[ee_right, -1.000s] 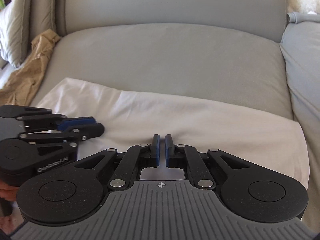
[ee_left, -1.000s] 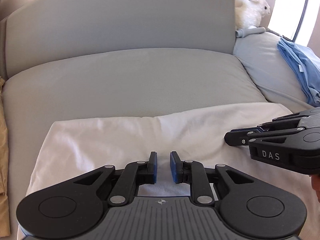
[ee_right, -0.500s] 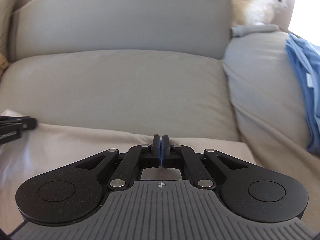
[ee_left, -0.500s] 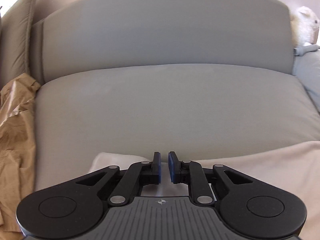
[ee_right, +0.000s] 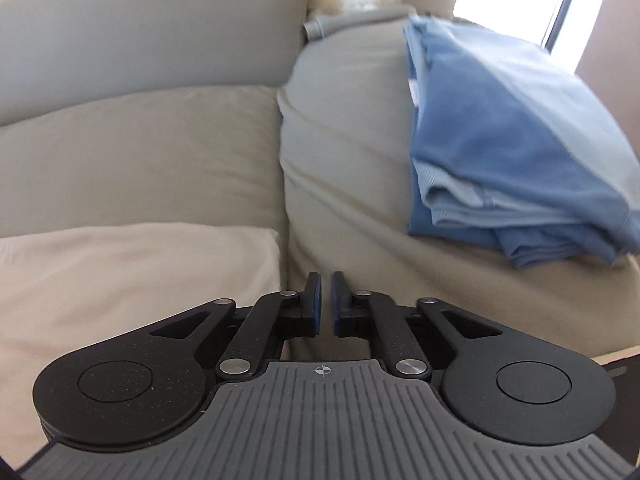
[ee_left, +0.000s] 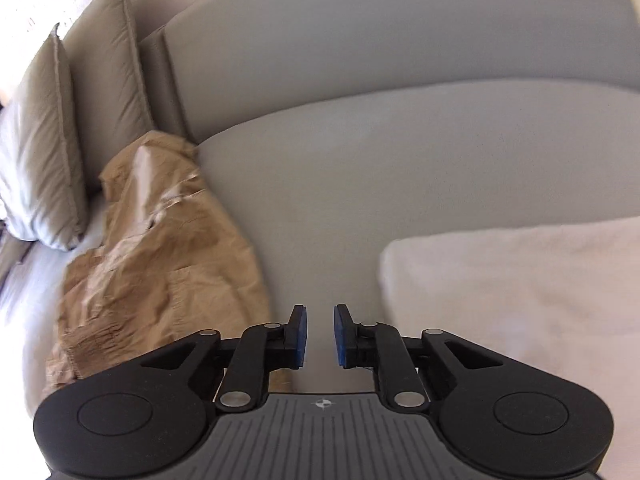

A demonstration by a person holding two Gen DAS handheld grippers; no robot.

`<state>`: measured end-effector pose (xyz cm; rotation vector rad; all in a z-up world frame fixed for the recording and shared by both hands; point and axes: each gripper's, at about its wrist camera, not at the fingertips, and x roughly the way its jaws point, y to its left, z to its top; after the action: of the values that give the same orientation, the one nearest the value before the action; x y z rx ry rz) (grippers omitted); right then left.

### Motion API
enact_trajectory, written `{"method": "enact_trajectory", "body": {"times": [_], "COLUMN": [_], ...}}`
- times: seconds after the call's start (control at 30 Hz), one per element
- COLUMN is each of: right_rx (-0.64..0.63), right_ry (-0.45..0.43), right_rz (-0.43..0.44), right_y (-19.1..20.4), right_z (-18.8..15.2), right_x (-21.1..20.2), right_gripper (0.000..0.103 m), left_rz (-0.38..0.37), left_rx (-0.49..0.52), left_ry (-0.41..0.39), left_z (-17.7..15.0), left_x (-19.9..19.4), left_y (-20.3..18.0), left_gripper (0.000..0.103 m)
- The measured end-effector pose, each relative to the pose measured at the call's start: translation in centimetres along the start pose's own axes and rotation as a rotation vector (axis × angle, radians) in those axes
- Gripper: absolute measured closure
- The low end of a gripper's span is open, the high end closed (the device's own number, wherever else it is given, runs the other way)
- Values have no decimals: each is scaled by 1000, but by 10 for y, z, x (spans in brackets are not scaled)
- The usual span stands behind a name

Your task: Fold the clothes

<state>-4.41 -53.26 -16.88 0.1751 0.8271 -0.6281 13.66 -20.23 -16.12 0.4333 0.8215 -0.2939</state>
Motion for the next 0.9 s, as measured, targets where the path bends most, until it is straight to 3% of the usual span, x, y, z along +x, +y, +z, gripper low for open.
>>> {"method": "enact_trajectory", "body": {"times": [0.03, 0.1, 0.17, 0.3, 0.4, 0.43, 0.5, 0.57, 0.6, 0.67, 0.77, 0.9], "right_rx": [-23, -74, -125, -105, -51, -26, 126, 203, 198, 208, 212, 55], "right_ry": [-1, 34, 70, 55, 78, 93, 146, 179, 203, 196, 164, 160], "right_rz": [68, 121, 169, 109, 10, -33, -36, -38, -77, -90, 64, 211], "right_y": [12, 34, 55, 36, 12, 2, -24, -37, -38, -39, -35, 12], "right_z": [1, -4, -9, -25, -37, -42, -43, -41, -39, -40, -38, -41], "right_x": [-6, -4, -1, -11, -15, -17, -17, -20, -23, -36, -61, -71], "right_gripper": [89, 89, 89, 79, 80, 79, 80, 81, 87, 85, 91, 93], "left_rz": [-41, -107, -96, -56, -28, -15, 17, 47, 59, 62, -21, -121], "left_rx": [16, 44, 47, 10, 14, 22, 32, -27, -43, -68, -77, -5], "left_ry": [3, 20, 46, 42, 43, 40, 37, 49, 49, 27, -4, -16], "left_z": [-2, -5, -12, -27, -39, -42, -45, -45, -45, -45, -48, -58], "left_x": [-4, -10, -8, -17, -24, -27, -31, -39, -41, -54, -74, -87], "left_y": [-13, -38, -47, -38, -26, -24, -21, -10, -6, 3, -2, -40], "left_gripper": [85, 77, 76, 74, 72, 71, 71, 75, 82, 83, 83, 75]}}
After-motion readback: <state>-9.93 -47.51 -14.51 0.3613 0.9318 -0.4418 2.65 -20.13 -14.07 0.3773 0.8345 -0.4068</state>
